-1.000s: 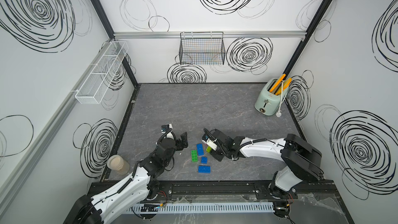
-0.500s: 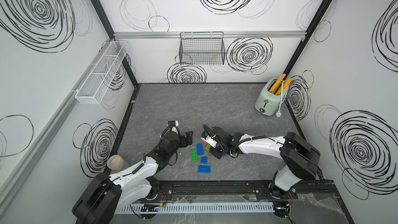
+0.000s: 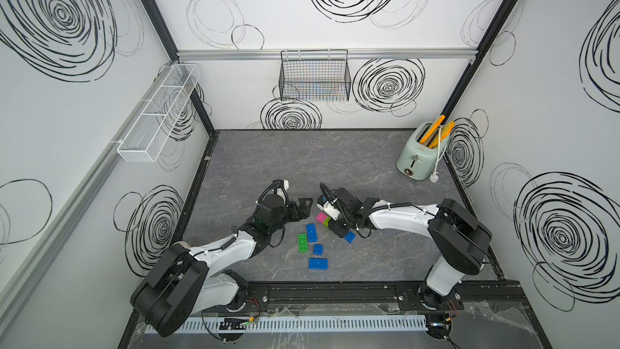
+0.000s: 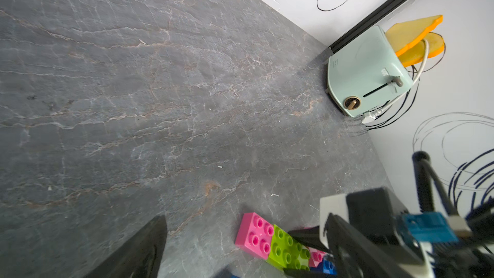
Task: Assemble a heart with lego
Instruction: Pick up the lego brick from the center of the board.
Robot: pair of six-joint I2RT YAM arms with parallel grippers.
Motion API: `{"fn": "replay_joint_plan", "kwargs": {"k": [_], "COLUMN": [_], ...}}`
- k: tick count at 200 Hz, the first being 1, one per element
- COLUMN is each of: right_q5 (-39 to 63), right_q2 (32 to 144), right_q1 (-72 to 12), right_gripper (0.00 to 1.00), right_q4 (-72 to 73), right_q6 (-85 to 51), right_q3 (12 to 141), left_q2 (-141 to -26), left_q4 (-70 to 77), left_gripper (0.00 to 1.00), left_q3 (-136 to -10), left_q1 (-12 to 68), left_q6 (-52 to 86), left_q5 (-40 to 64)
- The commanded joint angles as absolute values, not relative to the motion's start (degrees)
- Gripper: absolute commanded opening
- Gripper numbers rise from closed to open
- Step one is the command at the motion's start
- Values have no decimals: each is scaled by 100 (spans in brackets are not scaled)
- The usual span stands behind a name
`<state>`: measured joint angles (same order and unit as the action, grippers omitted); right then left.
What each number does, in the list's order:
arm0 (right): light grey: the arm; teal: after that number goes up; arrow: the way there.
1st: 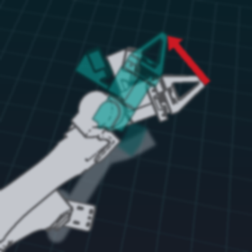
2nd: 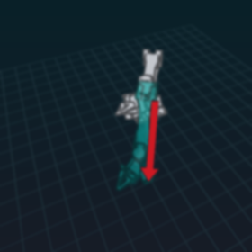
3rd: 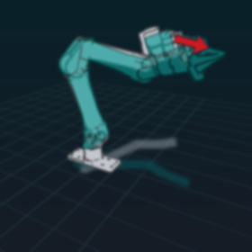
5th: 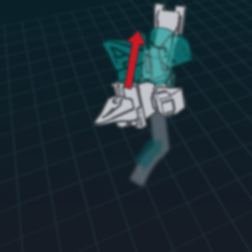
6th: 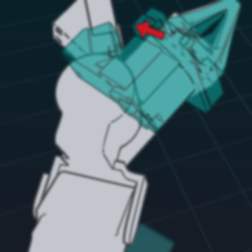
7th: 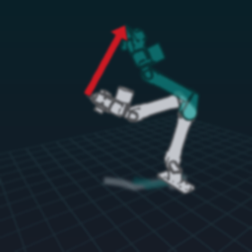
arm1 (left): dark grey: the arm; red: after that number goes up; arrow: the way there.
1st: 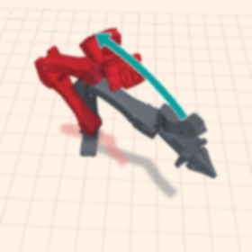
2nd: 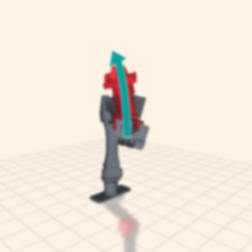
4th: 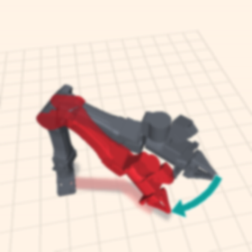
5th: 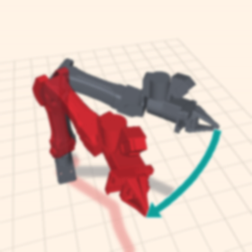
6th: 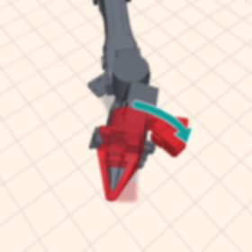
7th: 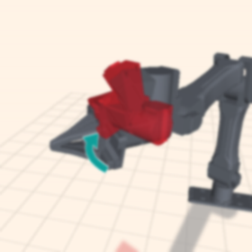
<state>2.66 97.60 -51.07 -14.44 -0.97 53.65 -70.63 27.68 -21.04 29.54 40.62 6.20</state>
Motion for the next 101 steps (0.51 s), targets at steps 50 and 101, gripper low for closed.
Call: {"fn": "replay_joint_plan", "kwargs": {"k": [50, 101], "right_q5": [240, 263], "right_q2": [9744, 9807], "right_q1": [-4955, -4914], "right_gripper": [22, 22], "right_q4": [-1839, -1840], "right_q6": [240, 545], "right_q3": [5728, 6122], "left_q2": [-6950, -6995], "left_q4": [2730, 3014], "left_gripper": [97, 97], "left_q3": [-2104, -1903], "left_q1": [2615, 2084], "left_q6": [4404, 4711], "left_q5": [986, 1727]}}
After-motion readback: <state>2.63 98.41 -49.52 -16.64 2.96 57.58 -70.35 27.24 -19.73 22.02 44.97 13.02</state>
